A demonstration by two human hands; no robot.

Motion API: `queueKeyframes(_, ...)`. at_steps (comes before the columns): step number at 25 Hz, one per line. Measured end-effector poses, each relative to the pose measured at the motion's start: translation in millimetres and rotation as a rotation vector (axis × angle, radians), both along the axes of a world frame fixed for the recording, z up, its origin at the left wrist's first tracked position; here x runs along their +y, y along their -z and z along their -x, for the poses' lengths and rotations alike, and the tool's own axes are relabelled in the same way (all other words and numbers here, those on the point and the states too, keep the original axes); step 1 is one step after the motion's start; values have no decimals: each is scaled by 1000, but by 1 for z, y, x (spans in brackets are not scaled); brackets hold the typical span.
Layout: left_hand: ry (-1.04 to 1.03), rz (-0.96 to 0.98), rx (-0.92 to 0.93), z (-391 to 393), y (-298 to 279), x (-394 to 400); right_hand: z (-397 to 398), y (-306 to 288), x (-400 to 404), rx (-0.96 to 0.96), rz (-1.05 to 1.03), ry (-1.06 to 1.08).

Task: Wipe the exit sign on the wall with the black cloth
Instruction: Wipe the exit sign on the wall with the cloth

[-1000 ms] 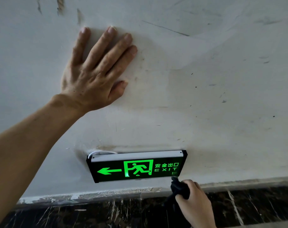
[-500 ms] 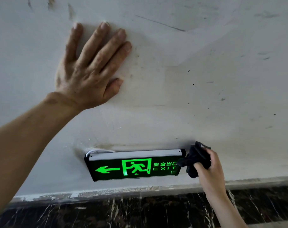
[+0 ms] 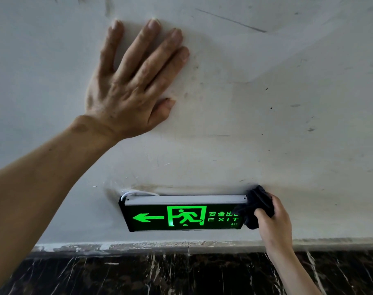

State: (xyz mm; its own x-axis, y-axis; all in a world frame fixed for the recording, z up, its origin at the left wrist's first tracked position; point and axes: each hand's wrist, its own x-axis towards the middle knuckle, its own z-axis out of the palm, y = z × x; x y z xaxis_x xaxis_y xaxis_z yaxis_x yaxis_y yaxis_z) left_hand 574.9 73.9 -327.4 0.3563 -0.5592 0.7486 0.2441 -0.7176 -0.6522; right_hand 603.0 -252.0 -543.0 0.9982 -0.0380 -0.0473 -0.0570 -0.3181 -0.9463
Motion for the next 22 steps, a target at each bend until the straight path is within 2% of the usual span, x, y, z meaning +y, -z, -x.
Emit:
queueKeyframes(9,-2,7,0,-1,-1,0,-4,13,-7,72,-143,9)
queueKeyframes(22,-16,15,-1,2,-1,1,-3,60,0,152,201,-47)
